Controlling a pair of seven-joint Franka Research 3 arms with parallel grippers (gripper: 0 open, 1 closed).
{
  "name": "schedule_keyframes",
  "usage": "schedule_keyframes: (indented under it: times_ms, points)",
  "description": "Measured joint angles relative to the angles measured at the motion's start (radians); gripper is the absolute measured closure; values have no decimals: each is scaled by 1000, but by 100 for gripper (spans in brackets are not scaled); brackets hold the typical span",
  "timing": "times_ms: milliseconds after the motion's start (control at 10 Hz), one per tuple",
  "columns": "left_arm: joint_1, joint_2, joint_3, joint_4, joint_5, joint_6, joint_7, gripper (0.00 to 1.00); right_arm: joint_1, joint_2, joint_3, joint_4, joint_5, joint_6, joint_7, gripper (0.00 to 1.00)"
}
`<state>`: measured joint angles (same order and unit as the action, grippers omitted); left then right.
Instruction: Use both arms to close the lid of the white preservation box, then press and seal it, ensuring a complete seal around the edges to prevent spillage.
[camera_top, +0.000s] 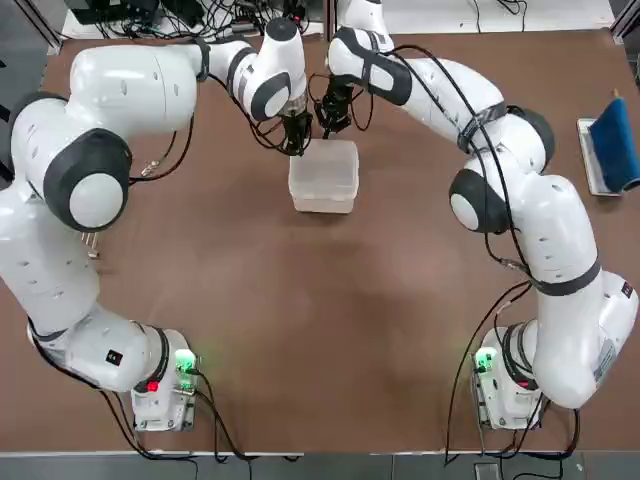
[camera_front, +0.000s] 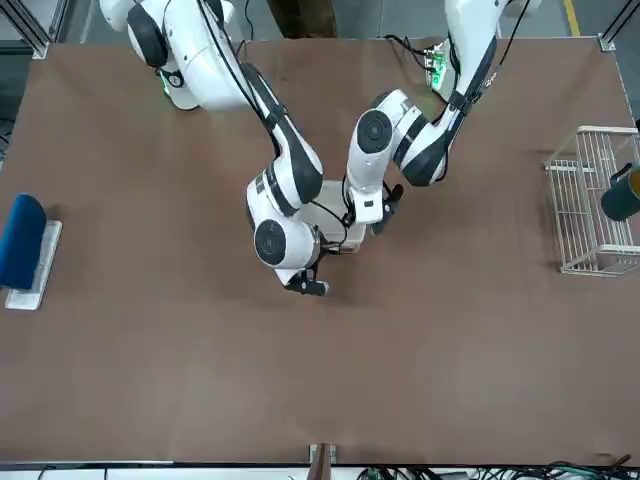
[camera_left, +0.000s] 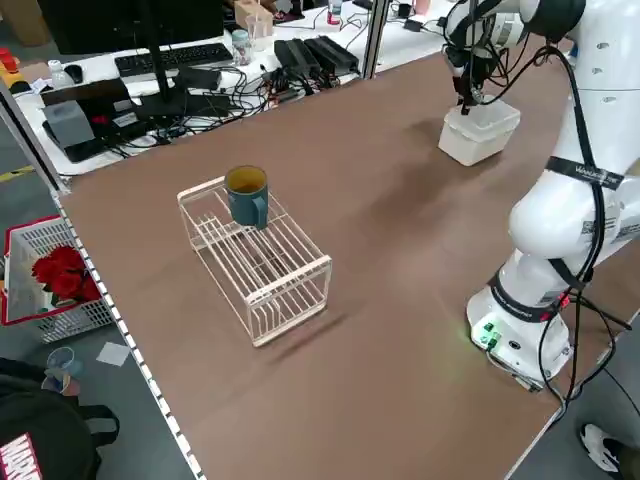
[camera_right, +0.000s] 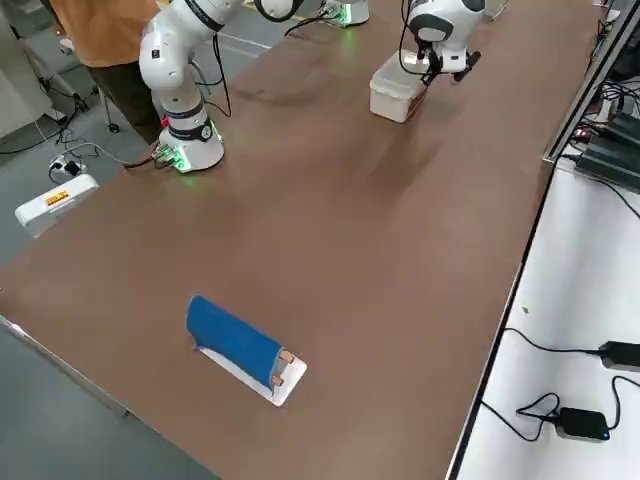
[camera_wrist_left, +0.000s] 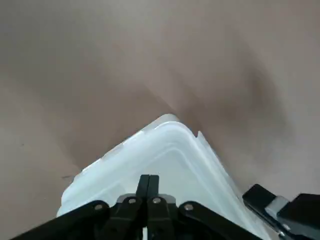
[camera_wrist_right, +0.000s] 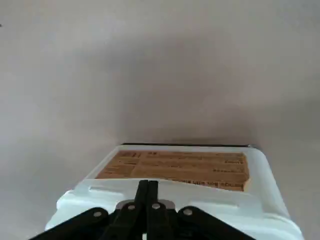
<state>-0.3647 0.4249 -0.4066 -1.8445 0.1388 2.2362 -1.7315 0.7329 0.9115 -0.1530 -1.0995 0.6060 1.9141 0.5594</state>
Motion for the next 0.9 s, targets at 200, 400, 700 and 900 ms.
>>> schedule_keyframes:
  times_ms: [200, 400, 700, 900]
  points:
    - [0, -1, 0, -1, 0, 0, 0, 99, -5, 18, -16, -27, -5, 11, -24, 99]
    - [0, -1, 0, -1, 0, 0, 0, 99, -4, 23, -16, -31, -5, 14, -27, 99]
    - [0, -1, 0, -1, 0, 0, 0, 99, 1, 23, -16, -30, -1, 16, -26, 99]
    - [0, -1, 0, -1, 0, 0, 0, 99, 5, 20, -16, -26, 0, 21, -21, 99]
